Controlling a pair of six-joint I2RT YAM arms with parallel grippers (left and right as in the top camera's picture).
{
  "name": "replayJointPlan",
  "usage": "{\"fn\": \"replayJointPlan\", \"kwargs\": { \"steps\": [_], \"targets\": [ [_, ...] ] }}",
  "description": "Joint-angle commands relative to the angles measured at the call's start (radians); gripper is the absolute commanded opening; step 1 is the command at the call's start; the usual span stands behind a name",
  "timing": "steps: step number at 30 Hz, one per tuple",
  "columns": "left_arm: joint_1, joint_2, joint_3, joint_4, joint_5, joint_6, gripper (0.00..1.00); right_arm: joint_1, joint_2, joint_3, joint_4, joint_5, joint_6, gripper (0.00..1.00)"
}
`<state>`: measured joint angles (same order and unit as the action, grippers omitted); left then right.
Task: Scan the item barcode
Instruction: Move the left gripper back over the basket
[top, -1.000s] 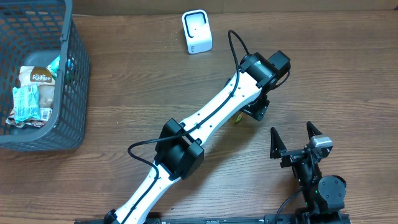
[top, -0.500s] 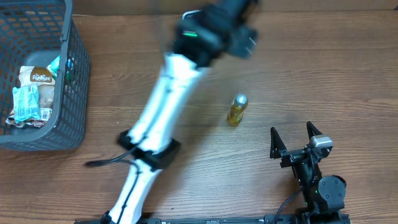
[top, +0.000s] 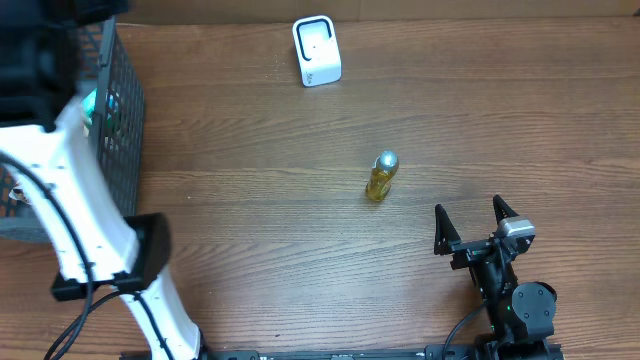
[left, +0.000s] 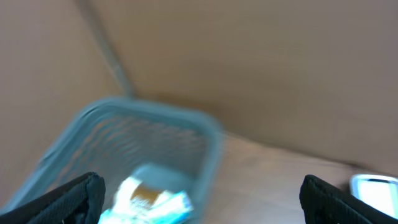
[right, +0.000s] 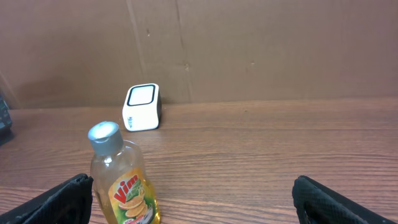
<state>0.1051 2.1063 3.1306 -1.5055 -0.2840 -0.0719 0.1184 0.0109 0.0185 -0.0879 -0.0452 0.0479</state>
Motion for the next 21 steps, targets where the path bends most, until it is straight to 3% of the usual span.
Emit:
{"fn": "replayJointPlan", "kwargs": {
  "steps": [1, 5, 12, 16, 21],
  "targets": [
    [0.142, 0.023, -0.027, -0.043, 0.074, -0.034, 1.00, -0.003, -0.008, -0.011, 0.006, 0.006, -0.008, 1.00],
    [0.274, 0.066, -0.082, -0.069, 0.188, -0.048, 1.00, -0.003, -0.008, -0.011, 0.006, 0.006, -0.008, 1.00],
    [0.378, 0.156, -0.207, -0.063, 0.349, -0.043, 1.00, -0.003, -0.008, -0.011, 0.006, 0.006, -0.008, 1.00],
    [0.385, 0.243, -0.230, -0.050, 0.366, 0.032, 0.88, -0.003, -0.008, -0.011, 0.006, 0.006, -0.008, 1.00],
    [0.379, 0.358, -0.230, -0.043, 0.459, 0.174, 0.82, -0.003, -0.008, -0.011, 0.006, 0.006, -0.008, 1.00]
  ]
}}
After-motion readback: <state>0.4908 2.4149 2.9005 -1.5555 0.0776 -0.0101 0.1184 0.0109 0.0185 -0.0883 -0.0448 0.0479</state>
